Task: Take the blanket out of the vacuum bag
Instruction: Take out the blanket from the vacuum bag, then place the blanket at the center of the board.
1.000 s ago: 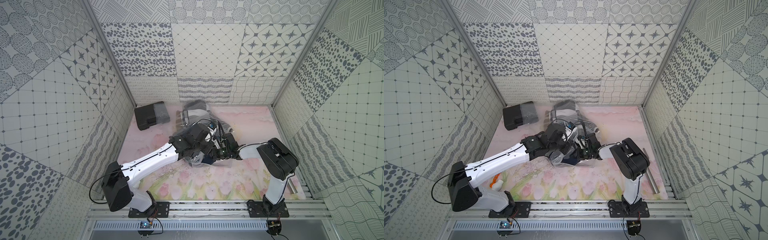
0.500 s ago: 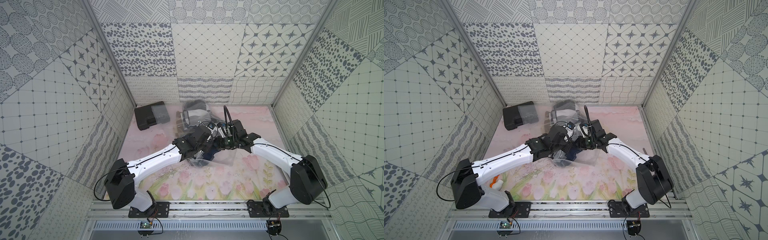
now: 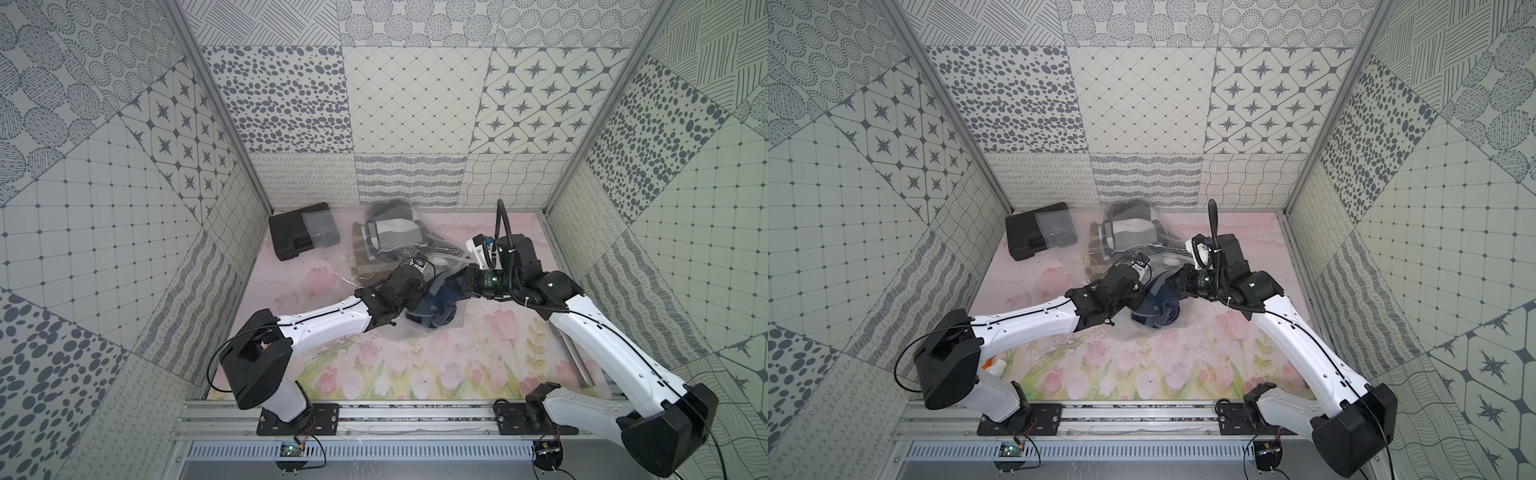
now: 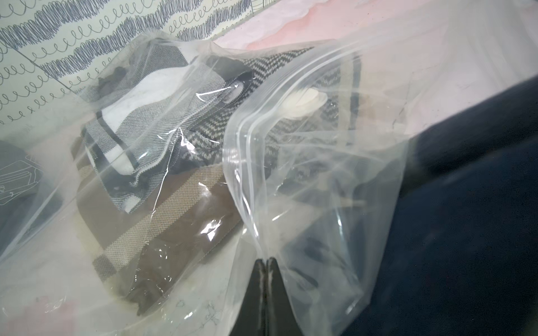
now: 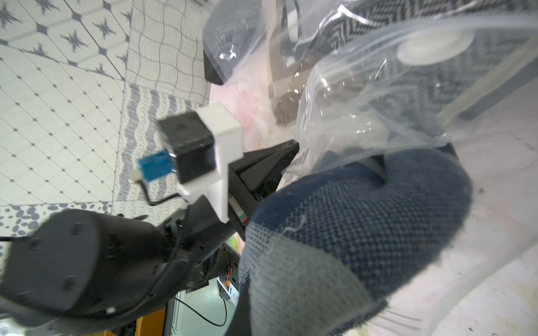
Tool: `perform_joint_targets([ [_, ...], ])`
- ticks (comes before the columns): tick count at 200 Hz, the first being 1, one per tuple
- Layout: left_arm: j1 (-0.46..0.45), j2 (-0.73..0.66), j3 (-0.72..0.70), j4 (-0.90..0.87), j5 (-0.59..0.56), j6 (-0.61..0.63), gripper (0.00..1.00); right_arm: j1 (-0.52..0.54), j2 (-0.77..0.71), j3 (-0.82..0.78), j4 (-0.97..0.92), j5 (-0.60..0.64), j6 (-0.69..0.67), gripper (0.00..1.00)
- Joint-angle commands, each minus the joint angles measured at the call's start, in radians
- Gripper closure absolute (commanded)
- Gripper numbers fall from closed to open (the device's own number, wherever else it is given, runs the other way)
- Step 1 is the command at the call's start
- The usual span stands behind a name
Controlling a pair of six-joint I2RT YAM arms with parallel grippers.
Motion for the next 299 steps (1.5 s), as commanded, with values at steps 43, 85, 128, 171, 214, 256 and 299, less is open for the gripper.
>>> perform_joint_targets([
  [43,-0.007,-0.040,-0.060,0.074,-0.039,-0.012,1.00,-0.119,-0.014,0.301,-0.158,0.148,-0.157,1.00],
  [85,-0.010,-0.114,-0.105,0.023,-0.032,-0.035,1.00,-0.246,0.111,0.475,-0.151,0.123,-0.226,1.00],
  [128,-0.015,-0.174,-0.182,-0.008,-0.063,-0.088,1.00,-0.373,0.225,0.528,0.046,0.018,-0.168,1.00],
  [171,-0.028,-0.175,-0.183,-0.043,-0.092,-0.104,1.00,-0.450,0.381,0.728,0.060,-0.040,-0.142,1.00],
  [214,-0.040,-0.201,-0.190,-0.061,-0.117,-0.120,1.00,-0.505,0.605,0.953,0.072,-0.108,-0.133,1.00],
  [256,-0.048,-0.206,-0.182,-0.101,-0.144,-0.138,1.00,-0.600,0.856,1.000,0.228,-0.300,-0.083,1.00],
  [299,-0.049,-0.175,-0.147,-0.115,-0.176,-0.117,1.00,-0.623,0.992,1.167,0.073,-0.318,-0.189,1.00],
])
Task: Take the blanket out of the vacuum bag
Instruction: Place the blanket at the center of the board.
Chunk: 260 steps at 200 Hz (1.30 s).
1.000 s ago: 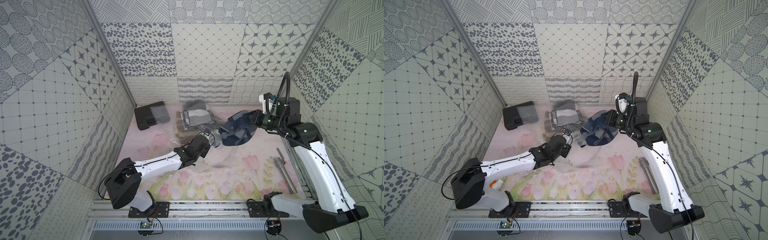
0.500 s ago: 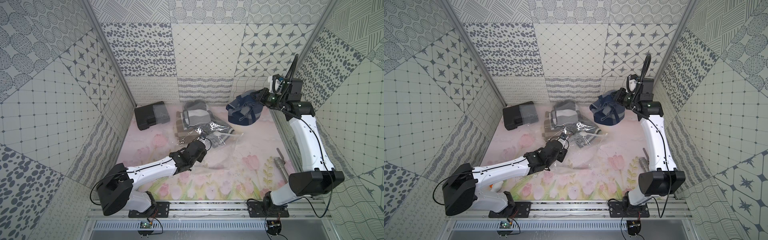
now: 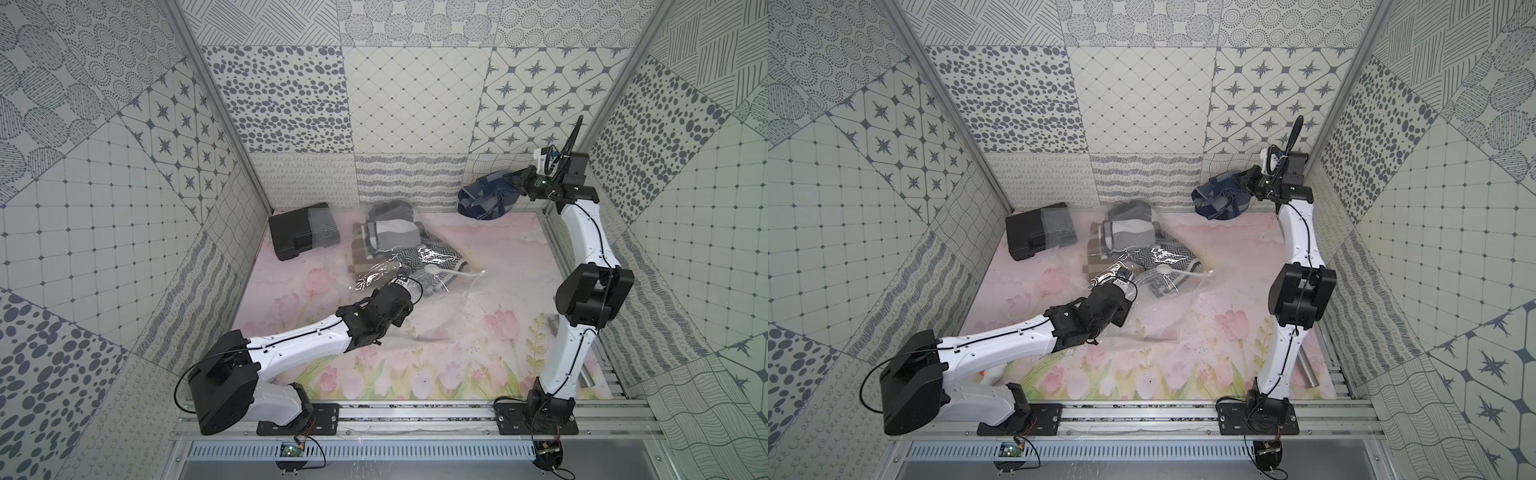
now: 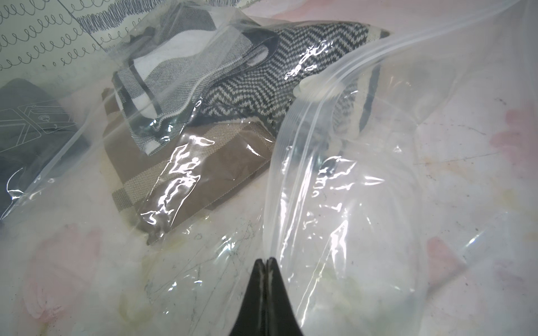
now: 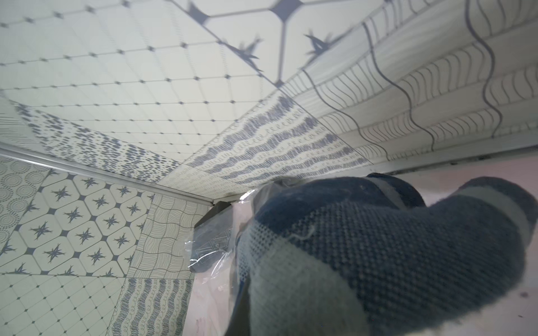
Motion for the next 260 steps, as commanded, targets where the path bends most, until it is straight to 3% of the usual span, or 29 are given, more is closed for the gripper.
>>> perform_joint_targets([
  [1,-0.003,0.022,0.027,-0.043,-0.079,-0.005,1.00,0.003,-0.010,0.127,-0.031,-0.054,-0.069,1.00],
  [25,-0.004,0.077,0.063,-0.025,-0.054,0.014,1.00,0.011,-0.034,0.122,-0.156,-0.049,-0.179,1.00],
  [64,-0.004,0.156,0.127,-0.006,-0.003,0.054,1.00,0.007,-0.242,-0.303,-0.018,0.009,-0.218,1.00],
  [113,-0.004,0.153,0.128,-0.002,0.031,0.080,1.00,-0.038,-0.402,-0.726,0.043,0.077,-0.277,1.00],
  [139,-0.005,0.137,0.130,-0.018,0.055,0.107,1.00,-0.092,-0.449,-0.891,0.013,0.185,-0.295,1.00],
  [152,-0.002,0.130,0.132,-0.026,0.056,0.129,1.00,-0.121,-0.465,-0.943,0.027,0.175,-0.290,1.00],
  [187,0.011,0.129,0.128,-0.001,0.053,0.137,1.00,-0.109,-0.461,-0.874,0.023,0.101,-0.258,1.00],
  [238,0.010,0.143,0.122,0.024,0.062,0.106,1.00,0.040,-0.509,-0.734,0.040,0.125,-0.190,1.00],
  [260,0.010,0.142,0.120,0.029,0.063,0.119,1.00,0.056,-0.475,-0.659,0.079,0.132,-0.198,1.00],
])
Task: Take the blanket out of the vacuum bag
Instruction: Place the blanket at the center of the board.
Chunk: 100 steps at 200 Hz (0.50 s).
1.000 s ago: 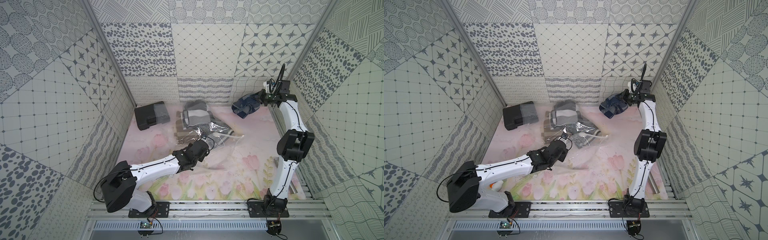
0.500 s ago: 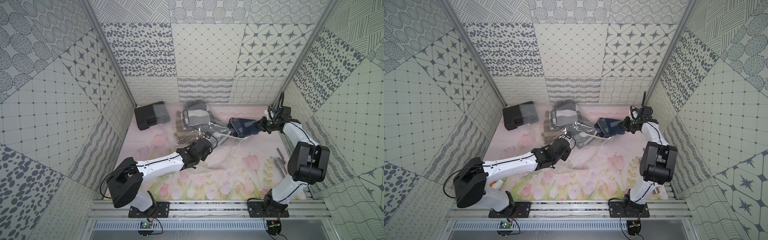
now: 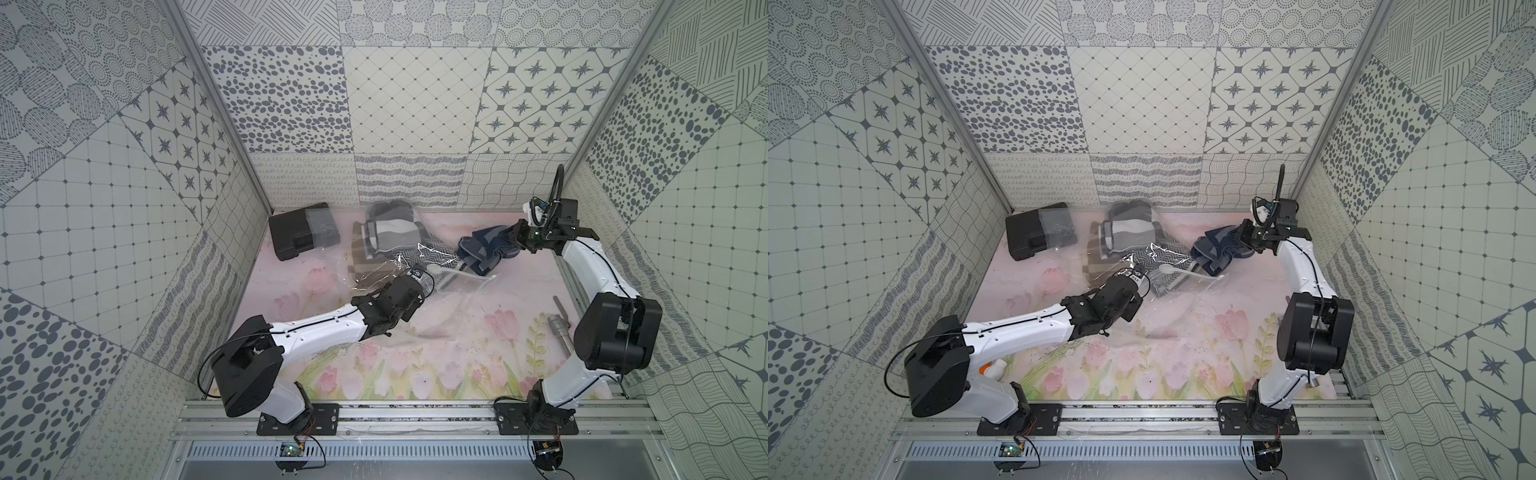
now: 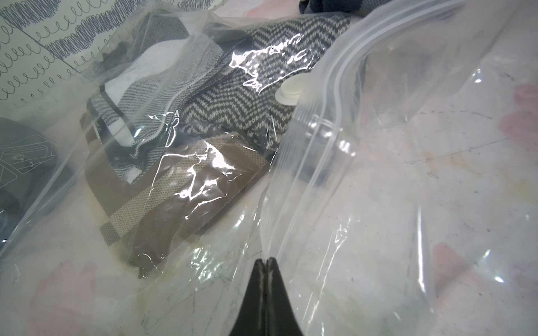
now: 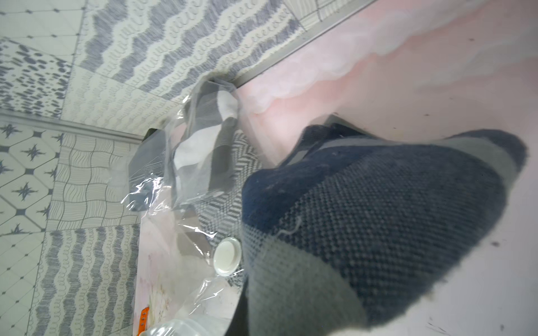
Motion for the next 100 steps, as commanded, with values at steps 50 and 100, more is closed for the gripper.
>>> perform_joint_targets([
  [50,0.007,-0.009,-0.005,0.040,0.000,0.017,1.00,0.008,0.177,0.353,0.165,-0.102,-0.037,1.00],
  [100,0.004,-0.021,-0.027,0.039,0.002,-0.026,1.00,-0.009,0.203,0.321,0.034,-0.089,-0.326,1.00],
])
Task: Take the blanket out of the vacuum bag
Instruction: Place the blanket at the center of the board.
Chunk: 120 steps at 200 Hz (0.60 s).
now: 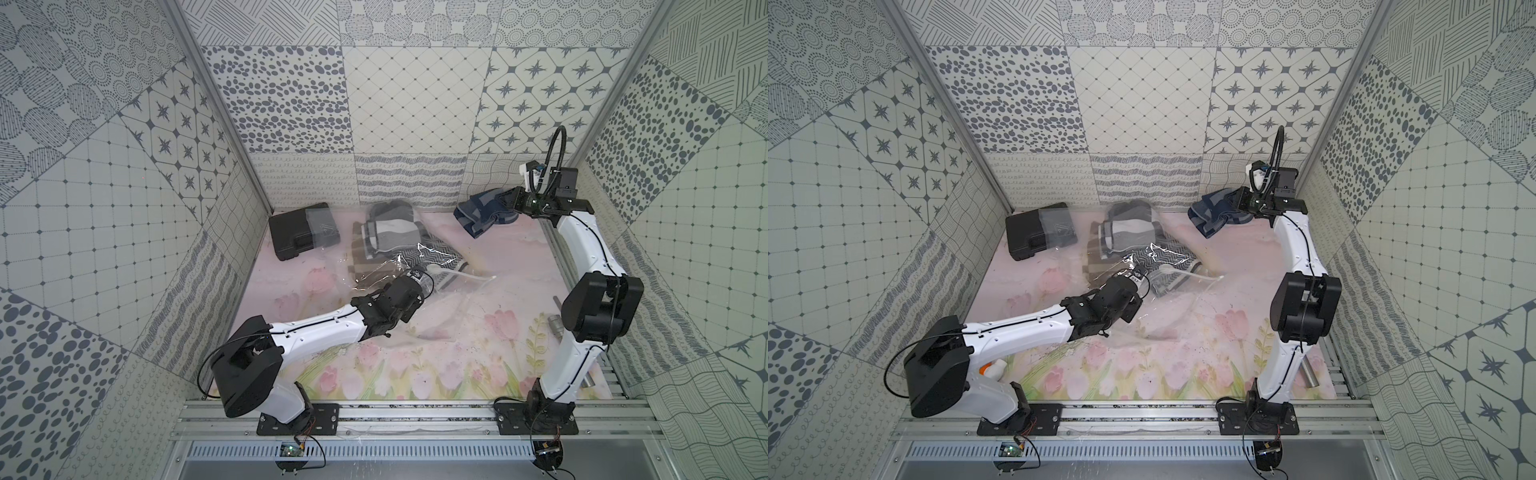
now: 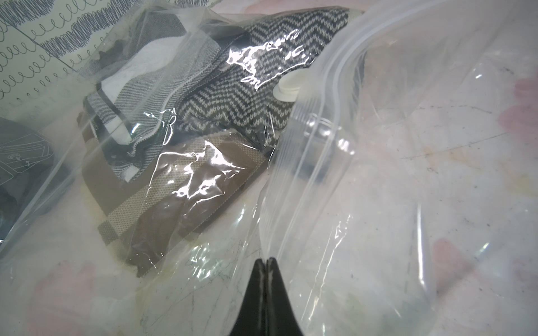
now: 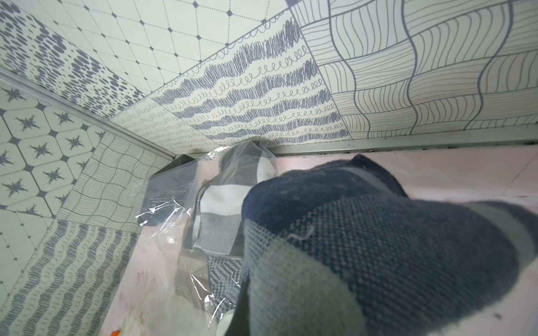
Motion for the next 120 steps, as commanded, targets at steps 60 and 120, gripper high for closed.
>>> perform_joint_targets([
  [60,0.003,-0.026,0.002,0.013,0.030,0.007,1.00,-0.193,-0.189,-0.525,-0.017,0.143,0.106,0.94],
  [120,0.005,-0.068,0.037,-0.027,0.062,0.074,1.00,-0.249,-0.195,-0.694,-0.053,0.251,0.126,0.63],
])
